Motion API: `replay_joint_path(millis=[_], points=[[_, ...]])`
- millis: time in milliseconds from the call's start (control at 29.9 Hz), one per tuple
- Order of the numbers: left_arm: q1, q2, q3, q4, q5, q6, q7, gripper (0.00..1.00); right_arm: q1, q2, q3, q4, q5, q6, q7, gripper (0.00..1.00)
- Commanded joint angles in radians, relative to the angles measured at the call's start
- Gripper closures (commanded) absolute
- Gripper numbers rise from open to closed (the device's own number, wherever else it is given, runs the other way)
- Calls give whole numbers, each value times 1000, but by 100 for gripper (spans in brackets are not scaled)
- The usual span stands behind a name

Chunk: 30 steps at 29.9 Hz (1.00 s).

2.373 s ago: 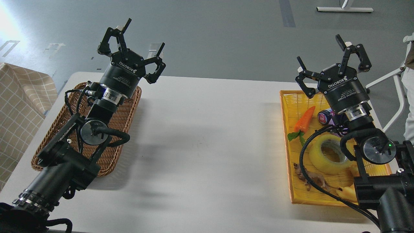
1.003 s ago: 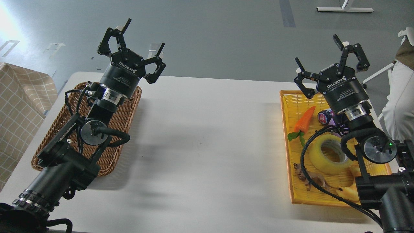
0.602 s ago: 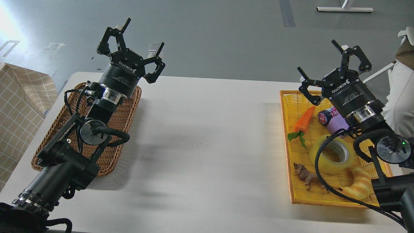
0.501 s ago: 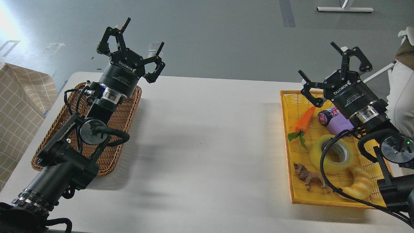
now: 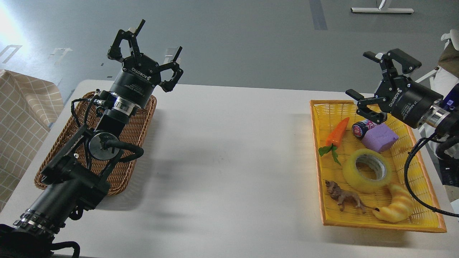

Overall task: Place and transfer tape with both arms
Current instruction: 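Raise the right gripper and swing it over the yellow basket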

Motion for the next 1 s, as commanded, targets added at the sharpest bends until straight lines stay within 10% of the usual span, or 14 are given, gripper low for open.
replay_joint_path(millis=[0, 969], points=[[0, 0, 0, 0, -1, 0, -1, 2, 45, -47, -95, 9, -148, 0, -1, 0], [0, 0, 2, 0, 0, 0, 0, 2, 286, -343, -543, 98, -531, 0, -28, 0]])
